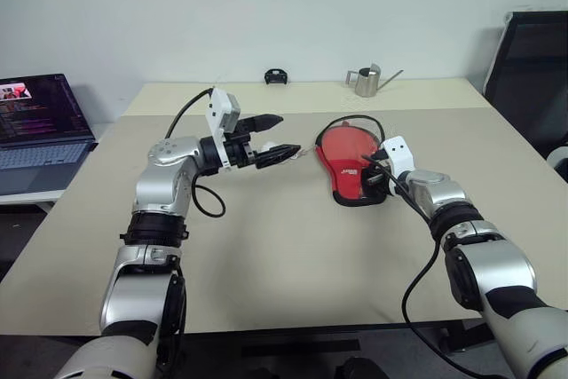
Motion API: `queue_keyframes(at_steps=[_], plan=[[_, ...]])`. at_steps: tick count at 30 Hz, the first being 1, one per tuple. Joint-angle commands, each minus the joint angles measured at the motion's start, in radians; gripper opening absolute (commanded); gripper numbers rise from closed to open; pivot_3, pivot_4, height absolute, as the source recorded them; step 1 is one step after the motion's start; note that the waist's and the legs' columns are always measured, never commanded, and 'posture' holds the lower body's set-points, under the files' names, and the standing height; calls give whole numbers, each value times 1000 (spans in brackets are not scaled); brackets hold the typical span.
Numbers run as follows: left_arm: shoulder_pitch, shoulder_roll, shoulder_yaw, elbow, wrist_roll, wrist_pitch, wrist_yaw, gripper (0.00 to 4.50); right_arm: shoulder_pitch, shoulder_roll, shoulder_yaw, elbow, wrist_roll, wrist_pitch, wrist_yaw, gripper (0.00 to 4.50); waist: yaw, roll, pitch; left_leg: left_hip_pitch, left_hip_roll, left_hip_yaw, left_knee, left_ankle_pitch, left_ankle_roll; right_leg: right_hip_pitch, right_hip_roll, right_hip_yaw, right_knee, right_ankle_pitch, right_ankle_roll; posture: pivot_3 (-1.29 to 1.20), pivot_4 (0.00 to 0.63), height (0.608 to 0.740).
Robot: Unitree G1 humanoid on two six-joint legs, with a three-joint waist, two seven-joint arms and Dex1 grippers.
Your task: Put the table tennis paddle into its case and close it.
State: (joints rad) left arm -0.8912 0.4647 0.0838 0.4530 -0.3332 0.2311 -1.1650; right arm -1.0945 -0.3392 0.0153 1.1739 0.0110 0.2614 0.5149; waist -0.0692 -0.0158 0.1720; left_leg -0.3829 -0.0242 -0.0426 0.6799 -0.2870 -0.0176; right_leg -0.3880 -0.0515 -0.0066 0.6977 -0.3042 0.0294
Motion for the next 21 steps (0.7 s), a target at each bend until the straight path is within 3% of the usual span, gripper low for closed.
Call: queue_keyframes(at_steps=[1, 12, 21], plan=[[-1, 26, 27, -44, -25, -5, 13, 4500, 6, -11, -12, 3, -8, -1, -3, 10, 0, 0, 0, 0, 0, 0, 0, 0, 0, 0, 0, 0, 0, 0, 0, 0, 150, 740], [17, 45, 21, -51, -40, 0, 15, 4500, 21, 6, -27, -10, 3, 49, -6, 10, 4, 0, 0, 0, 0, 0, 0, 0, 0, 0, 0, 0, 0, 0, 0, 0, 150, 740], [126, 167, 7, -111, -38, 49, -82, 4500, 24, 1, -48, -155, 42, 210, 37, 10, 2, 0, 0, -1, 0, 0, -1, 0, 0, -1, 0, 0, -1, 0, 0, 0, 150, 740]])
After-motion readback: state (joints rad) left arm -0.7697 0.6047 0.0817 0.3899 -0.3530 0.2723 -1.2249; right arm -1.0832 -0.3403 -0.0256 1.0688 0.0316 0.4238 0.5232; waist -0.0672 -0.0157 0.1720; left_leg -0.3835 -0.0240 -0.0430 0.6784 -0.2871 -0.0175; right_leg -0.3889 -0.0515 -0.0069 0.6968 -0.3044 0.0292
